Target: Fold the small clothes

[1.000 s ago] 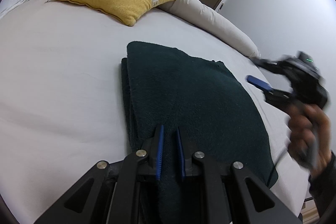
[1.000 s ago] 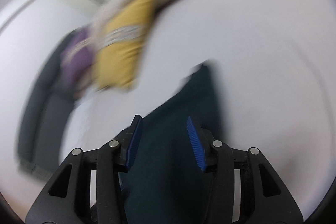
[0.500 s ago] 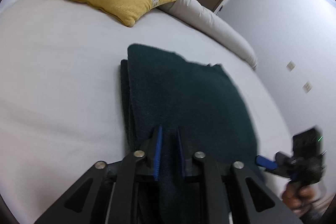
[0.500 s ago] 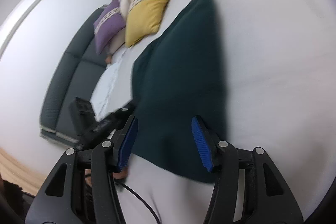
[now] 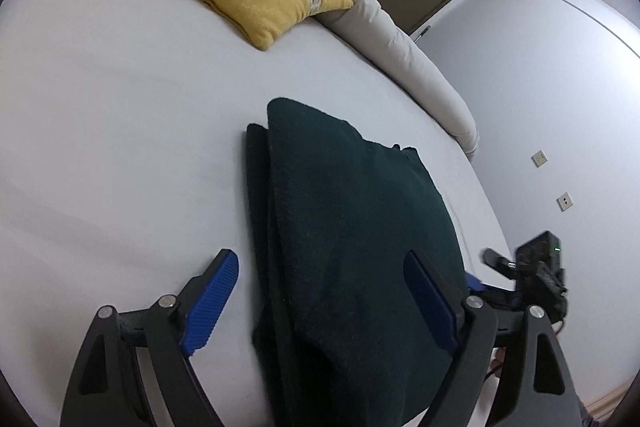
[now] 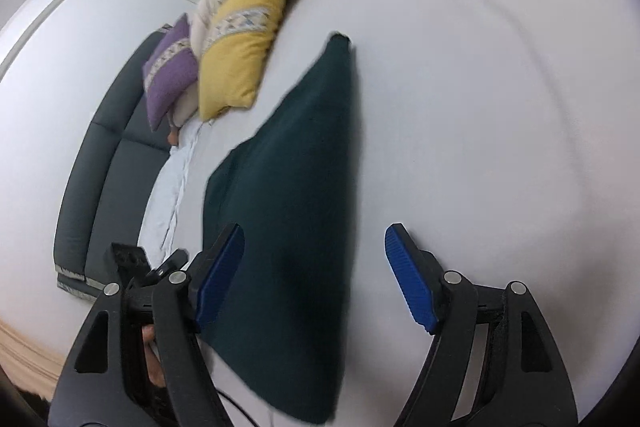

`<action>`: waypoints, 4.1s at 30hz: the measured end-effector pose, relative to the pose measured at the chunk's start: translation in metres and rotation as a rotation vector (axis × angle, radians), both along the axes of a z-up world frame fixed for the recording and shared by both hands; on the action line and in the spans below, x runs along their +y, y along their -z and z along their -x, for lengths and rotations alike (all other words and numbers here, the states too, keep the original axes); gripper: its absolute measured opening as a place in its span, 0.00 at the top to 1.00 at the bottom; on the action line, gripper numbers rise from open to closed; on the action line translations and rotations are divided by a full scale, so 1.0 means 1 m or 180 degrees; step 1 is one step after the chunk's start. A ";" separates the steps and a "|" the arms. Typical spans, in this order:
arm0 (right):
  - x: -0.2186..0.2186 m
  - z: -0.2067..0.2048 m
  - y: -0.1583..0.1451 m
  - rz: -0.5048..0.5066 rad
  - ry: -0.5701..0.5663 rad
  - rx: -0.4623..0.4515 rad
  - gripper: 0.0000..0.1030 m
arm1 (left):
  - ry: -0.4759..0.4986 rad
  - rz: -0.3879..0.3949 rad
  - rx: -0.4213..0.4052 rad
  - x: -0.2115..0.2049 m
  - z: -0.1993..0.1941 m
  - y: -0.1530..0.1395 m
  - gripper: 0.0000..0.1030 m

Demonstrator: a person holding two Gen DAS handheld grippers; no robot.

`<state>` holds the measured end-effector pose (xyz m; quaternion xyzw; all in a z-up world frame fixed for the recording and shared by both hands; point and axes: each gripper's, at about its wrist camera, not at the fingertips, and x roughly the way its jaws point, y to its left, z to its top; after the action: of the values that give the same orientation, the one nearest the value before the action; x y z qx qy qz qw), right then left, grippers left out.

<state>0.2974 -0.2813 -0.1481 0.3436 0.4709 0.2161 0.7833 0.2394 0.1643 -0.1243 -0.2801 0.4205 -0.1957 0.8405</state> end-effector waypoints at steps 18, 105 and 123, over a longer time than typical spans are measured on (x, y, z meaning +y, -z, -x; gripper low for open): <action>0.072 -0.051 0.022 0.0224 -0.0298 0.0236 0.57 | 0.0210 -0.0260 0.0544 -0.023 -0.051 0.016 0.72; -0.058 0.297 -0.053 0.0663 0.0723 -0.0149 0.62 | 0.0058 -0.0570 0.0319 -0.102 0.215 -0.021 0.61; 0.016 0.408 -0.235 0.2216 0.1036 -0.1803 0.01 | -0.0922 -0.2312 -0.1653 -0.139 0.329 -0.178 0.00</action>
<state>-0.1102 -0.2655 0.0868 0.0576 0.2233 0.0052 0.9730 -0.0894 0.0252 0.0534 0.0345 0.1942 0.0199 0.9802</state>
